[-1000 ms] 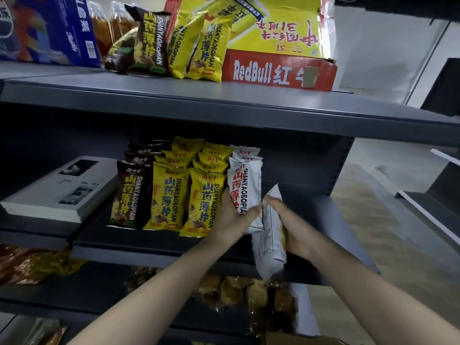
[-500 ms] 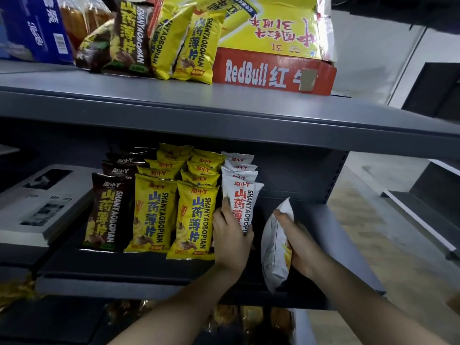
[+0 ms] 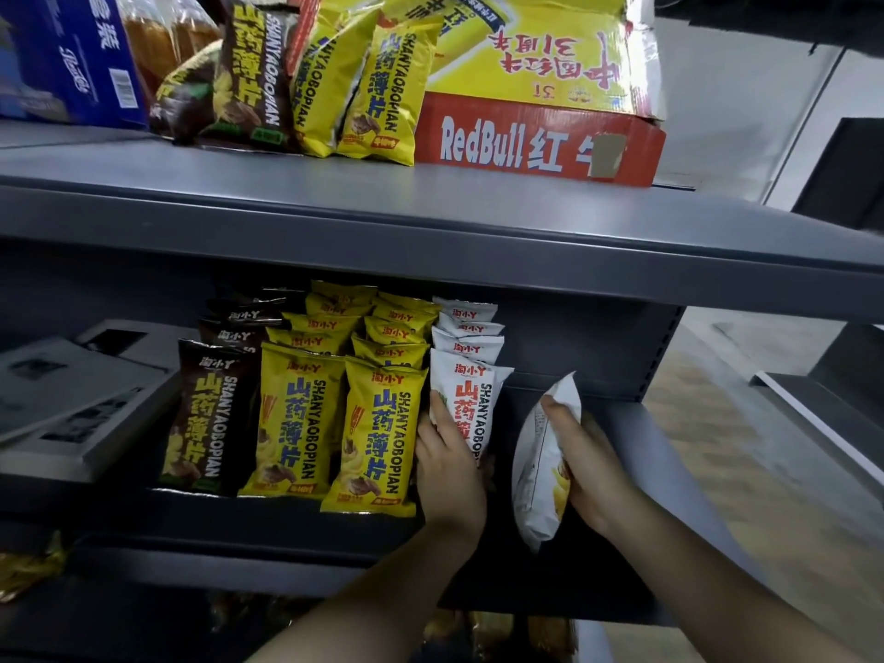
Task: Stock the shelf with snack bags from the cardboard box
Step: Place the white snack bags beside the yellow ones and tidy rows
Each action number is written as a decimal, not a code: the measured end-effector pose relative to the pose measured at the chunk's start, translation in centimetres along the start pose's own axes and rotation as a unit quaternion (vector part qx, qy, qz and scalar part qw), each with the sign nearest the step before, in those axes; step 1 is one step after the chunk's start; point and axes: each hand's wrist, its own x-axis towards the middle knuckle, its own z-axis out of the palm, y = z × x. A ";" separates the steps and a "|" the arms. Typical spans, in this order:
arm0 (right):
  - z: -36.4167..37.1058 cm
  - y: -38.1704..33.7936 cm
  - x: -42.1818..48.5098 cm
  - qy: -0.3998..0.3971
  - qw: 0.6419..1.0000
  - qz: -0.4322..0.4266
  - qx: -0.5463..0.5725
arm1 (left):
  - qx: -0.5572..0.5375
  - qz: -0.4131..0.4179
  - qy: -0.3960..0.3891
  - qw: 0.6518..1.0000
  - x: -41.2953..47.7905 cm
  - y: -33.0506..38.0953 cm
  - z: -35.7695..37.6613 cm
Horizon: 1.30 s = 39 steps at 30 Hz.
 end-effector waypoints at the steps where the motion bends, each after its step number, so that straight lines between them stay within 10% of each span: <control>1: 0.2 -0.2 -0.1 0.006 1.000 -0.012 -0.007 | 0.001 0.004 -0.001 1.000 0.0 -0.1 0.0; 21: 7.1 0.5 -1.7 0.093 0.959 -0.185 -0.193 | -0.091 0.239 -0.035 0.966 -2.2 -3.0 -6.6; 32: 8.1 0.2 -0.4 0.050 0.963 -0.170 -0.203 | -0.083 0.216 -0.150 0.961 -0.9 -2.9 -5.9; 39: 7.4 0.0 0.1 0.027 0.966 -0.176 -0.185 | 0.029 0.215 -0.094 0.972 0.0 -3.3 -3.5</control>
